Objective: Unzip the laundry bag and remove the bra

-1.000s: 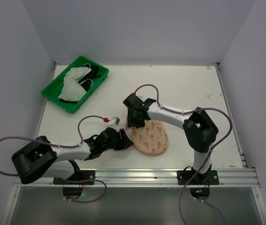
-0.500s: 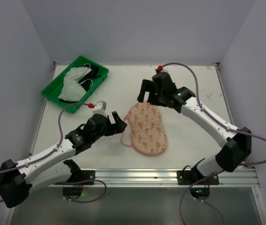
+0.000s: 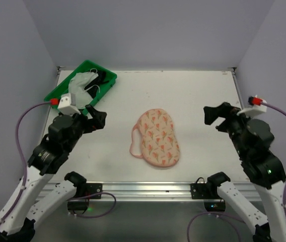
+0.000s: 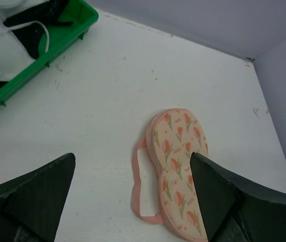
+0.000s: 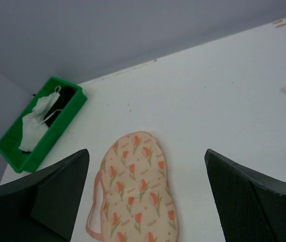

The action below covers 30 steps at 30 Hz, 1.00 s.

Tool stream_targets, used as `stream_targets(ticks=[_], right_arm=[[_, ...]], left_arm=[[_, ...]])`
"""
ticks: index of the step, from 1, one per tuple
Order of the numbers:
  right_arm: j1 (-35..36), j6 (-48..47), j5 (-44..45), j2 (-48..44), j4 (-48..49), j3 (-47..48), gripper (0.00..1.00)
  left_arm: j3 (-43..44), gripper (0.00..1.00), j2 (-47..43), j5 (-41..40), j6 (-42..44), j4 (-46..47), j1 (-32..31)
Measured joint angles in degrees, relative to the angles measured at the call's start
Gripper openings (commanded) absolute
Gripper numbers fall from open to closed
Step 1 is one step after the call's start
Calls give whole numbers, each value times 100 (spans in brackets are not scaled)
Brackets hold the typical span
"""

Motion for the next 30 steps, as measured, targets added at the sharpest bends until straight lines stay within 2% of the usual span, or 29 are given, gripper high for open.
stream_targets(ticks=[6,11,20,30], right_arm=[[-2,-271,153,-2127,-404,-304,99],[-2,-527,385,-3145,-673,-428,99],[2,-758,389,-3823,-844,-793,99],[2,-824,251,-3825,-743,-1139,99]], left_arm=[[389,100,-1589,-511,356,-1040,4],[503,100,-2236,-776,437,-1698,7],[839,100,-2973,-1086,435,-2625,4],[881,100,-3536,-1519,361,-3071,4]])
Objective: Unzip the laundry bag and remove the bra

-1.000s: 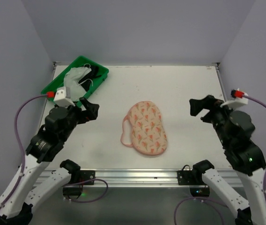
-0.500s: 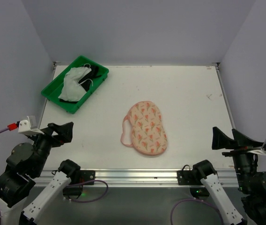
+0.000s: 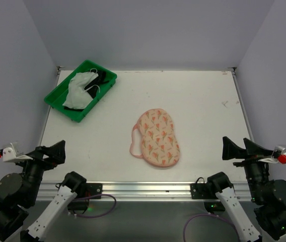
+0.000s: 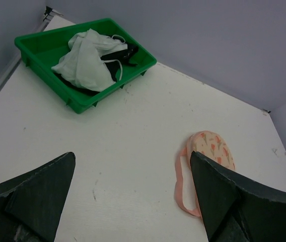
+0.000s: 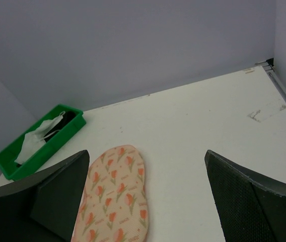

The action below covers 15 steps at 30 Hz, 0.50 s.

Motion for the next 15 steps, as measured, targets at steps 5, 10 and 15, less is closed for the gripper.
stream_targets(ticks=[5,10,15], right_arm=[[0,-22,-20,0,76,0,99],[0,-42,-11,0,81,-15,99],[0,-44,-13,0,81,-26,99]], left_arm=[[0,100,-9,-98,-59,-61,0],[-17,100,-24,-267,-142,-98,-7],[-238,100,-24,-304,-162,-96,-11]])
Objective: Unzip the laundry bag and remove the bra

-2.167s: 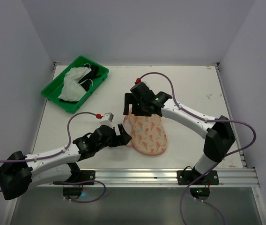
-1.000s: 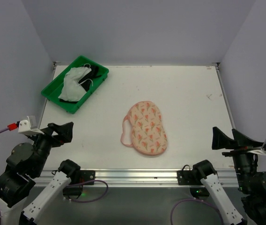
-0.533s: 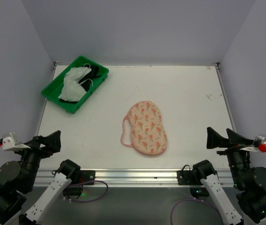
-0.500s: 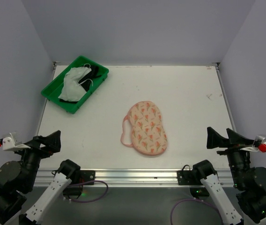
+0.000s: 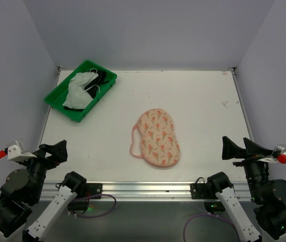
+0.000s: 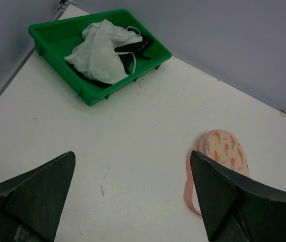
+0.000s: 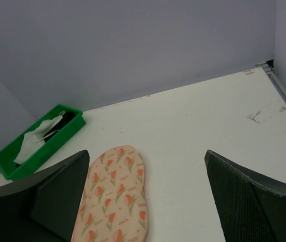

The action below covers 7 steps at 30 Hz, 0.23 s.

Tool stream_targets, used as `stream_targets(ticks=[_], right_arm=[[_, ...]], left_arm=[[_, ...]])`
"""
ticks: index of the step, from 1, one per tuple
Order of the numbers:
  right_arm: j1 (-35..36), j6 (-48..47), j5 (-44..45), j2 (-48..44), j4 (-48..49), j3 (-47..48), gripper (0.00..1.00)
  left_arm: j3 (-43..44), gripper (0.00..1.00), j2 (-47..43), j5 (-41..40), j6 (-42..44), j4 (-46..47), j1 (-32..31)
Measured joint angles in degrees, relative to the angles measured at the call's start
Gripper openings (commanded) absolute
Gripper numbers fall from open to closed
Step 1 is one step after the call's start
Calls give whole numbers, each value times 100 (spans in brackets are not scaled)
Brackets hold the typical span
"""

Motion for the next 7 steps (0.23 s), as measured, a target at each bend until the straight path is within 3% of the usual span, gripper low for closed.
stream_targets(ticks=[7], right_arm=[[0,2,-4,0,0,0,99]], left_arm=[[-103,100,0,9,-87,-15,-4]])
